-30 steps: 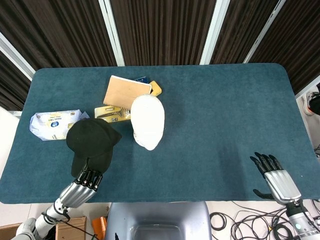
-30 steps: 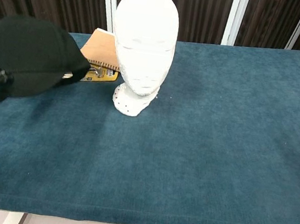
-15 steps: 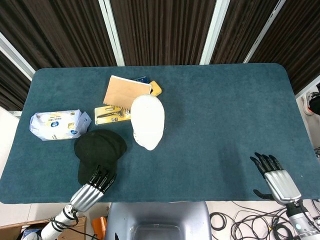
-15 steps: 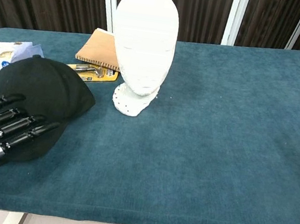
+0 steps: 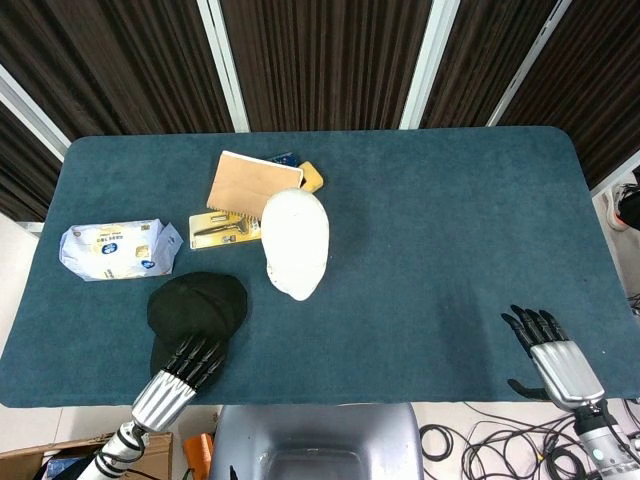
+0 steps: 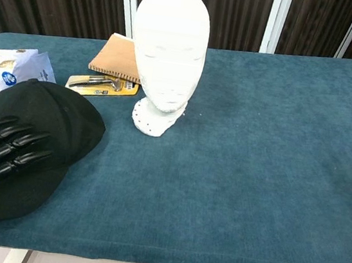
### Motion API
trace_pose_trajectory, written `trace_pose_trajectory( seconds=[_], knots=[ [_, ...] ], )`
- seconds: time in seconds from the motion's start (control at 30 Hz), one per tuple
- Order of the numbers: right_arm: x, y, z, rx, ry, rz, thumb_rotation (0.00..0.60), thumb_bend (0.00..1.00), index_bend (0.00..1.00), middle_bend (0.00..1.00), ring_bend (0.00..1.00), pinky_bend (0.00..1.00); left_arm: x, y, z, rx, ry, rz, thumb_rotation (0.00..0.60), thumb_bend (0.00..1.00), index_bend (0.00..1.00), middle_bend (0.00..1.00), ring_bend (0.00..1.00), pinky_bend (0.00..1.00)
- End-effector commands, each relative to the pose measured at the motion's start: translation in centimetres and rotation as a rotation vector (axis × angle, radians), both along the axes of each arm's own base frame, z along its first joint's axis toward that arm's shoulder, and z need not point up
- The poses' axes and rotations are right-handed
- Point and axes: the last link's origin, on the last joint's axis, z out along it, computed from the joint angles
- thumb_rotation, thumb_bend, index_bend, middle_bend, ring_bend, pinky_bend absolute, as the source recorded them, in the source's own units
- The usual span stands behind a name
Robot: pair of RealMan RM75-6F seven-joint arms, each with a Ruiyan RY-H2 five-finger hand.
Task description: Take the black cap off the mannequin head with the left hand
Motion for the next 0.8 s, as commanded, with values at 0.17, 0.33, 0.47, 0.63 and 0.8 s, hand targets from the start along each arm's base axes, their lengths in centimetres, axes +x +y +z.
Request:
trace_pose_trajectory(
  seconds=[0.17, 0.33, 0.47, 0.63, 0.8],
  knots=[
    [0.1, 0.0, -0.2, 0.002, 0.005, 0.001, 0.600, 0.12, 0.00, 0.00, 0.00, 0.00, 0.8, -1.7, 3.5, -0.258, -0.094, 0.250, 0.600, 0.12, 0.00, 0.00, 0.00, 0.06],
    [0.1, 0.1, -0.3, 0.002, 0.008, 0.002, 0.600, 0.12, 0.00, 0.00, 0.00, 0.00, 2.2, -1.5, 6.0, -0.342, -0.095, 0.365, 0.600, 0.13, 0.00, 0.00, 0.00, 0.04],
    [0.0, 0.0, -0.2, -0.003, 0.008, 0.000, 0.600, 0.12, 0.00, 0.00, 0.00, 0.00, 2.6, -1.5, 8.2, -0.391, -0.034, 0.465, 0.600, 0.13, 0.00, 0.00, 0.00, 0.03],
    [0.1, 0.2, -0.3, 0.000, 0.011, 0.006, 0.600, 0.12, 0.00, 0.00, 0.00, 0.00, 2.5, -1.6, 10.0, -0.346, -0.027, 0.504, 0.600, 0.17, 0.00, 0.00, 0.00, 0.03],
    [0.2, 0.4, -0.2, -0.008, 0.016, 0.015, 0.600, 0.12, 0.00, 0.00, 0.00, 0.00, 1.5, -2.0, 13.3, -0.236, -0.206, 0.530, 0.600, 0.22, 0.00, 0.00, 0.00, 0.03]
  ],
)
